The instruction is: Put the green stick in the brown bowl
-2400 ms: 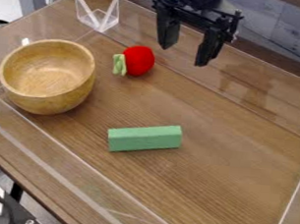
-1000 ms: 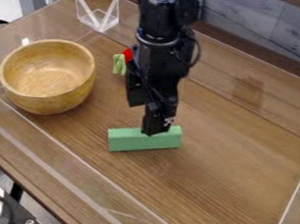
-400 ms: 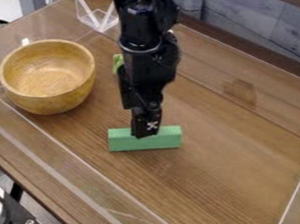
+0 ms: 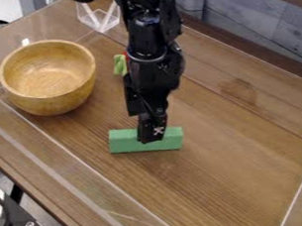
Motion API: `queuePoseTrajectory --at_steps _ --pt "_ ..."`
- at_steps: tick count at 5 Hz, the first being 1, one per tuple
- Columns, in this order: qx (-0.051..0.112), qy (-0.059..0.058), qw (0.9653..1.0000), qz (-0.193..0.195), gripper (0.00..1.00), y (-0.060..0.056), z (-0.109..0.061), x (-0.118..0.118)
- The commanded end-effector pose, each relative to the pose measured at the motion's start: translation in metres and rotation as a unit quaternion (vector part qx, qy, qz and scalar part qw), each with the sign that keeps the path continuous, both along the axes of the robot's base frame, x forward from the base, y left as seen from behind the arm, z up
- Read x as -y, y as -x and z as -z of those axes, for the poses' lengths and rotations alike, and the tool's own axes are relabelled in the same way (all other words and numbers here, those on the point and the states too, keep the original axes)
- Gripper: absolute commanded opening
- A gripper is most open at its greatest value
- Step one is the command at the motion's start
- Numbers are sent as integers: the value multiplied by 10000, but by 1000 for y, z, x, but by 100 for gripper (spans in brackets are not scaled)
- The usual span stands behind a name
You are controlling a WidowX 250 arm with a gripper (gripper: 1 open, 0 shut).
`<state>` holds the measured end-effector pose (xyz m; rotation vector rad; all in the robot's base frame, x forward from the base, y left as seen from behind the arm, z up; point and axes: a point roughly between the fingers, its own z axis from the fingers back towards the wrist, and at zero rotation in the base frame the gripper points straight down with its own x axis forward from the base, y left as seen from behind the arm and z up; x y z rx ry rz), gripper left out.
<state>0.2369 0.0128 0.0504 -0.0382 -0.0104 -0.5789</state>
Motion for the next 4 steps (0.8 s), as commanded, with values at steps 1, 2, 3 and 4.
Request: queuePoseTrajectory --at_steps 1,2,3,4 --pt "197 9 9998 37 100 -8 -1 2" --pt "143 20 9999 14 100 -5 8 3" --pt "104 34 9999 66 0 -3 11 15" --pt "114 99 9999 44 100 -1 8 21"
